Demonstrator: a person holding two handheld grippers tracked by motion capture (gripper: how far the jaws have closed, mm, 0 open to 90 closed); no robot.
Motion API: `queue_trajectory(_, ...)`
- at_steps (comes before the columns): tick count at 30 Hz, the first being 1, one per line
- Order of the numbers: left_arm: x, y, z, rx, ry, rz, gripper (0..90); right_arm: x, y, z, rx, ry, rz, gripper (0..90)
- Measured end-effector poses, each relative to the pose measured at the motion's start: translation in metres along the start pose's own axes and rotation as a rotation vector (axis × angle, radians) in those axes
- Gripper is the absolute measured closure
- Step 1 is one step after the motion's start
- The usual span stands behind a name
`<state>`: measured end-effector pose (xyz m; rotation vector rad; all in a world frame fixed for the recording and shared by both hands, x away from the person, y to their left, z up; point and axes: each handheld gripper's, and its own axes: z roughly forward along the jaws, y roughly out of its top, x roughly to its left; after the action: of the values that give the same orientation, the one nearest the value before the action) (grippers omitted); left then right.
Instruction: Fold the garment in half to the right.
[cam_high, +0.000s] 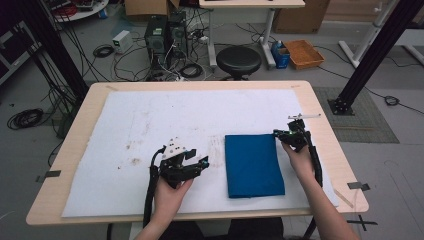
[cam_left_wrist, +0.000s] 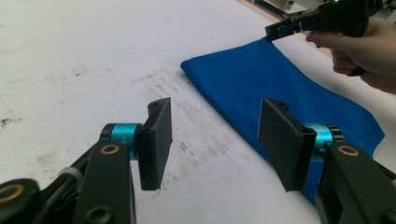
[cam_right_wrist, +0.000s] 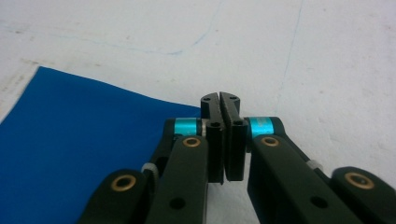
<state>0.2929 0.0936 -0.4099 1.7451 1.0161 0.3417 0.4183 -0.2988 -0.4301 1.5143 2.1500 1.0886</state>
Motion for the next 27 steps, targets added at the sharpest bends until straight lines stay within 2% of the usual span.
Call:
queue_trajectory(9,-0.001,-0.001,0.001,0.004,-0.003,0.006,44.9,0.000,-0.002,0.005,0.014,-0.032,-0.043,89.0)
queue_trajectory(11,0.000,0.000,0.000,0.001,-0.003,0.004,44.9,0.000,-0.003,0.005,0.007,-0.045,-0.054,83.9)
queue_trajectory(13,0.001,0.000,-0.002,-0.006,0.000,-0.002,44.8,-0.001,-0.003,0.001,-0.012,-0.047,-0.046,77.0)
queue_trajectory(16,0.003,0.001,-0.004,-0.010,0.003,0.001,44.8,-0.004,-0.004,-0.011,-0.056,-0.033,-0.035,67.2)
queue_trajectory(18,0.009,0.005,-0.009,-0.019,0.014,0.008,44.3,-0.005,-0.004,-0.021,-0.091,-0.011,-0.031,64.4)
queue_trajectory(20,0.016,0.009,-0.015,-0.030,0.009,0.013,40.9,-0.007,-0.006,-0.031,-0.125,-0.001,-0.025,54.0)
queue_trajectory(22,0.022,0.013,-0.020,-0.041,0.009,0.023,39.7,-0.007,-0.007,-0.042,-0.144,0.025,-0.011,49.0)
queue_trajectory(24,0.030,0.017,-0.027,-0.060,0.024,0.048,37.0,-0.007,-0.009,-0.051,-0.171,0.037,-0.023,45.6)
queue_trajectory(25,0.030,0.017,-0.027,-0.060,0.024,0.048,37.0,-0.007,-0.009,-0.051,-0.171,0.037,-0.023,45.6)
queue_trajectory(26,0.034,0.019,-0.030,-0.070,0.032,0.061,36.8,-0.005,-0.010,-0.061,-0.206,0.049,-0.058,43.9)
queue_trajectory(27,0.042,0.022,-0.036,-0.079,0.042,0.092,36.3,-0.004,-0.011,-0.065,-0.219,0.053,-0.074,42.4)
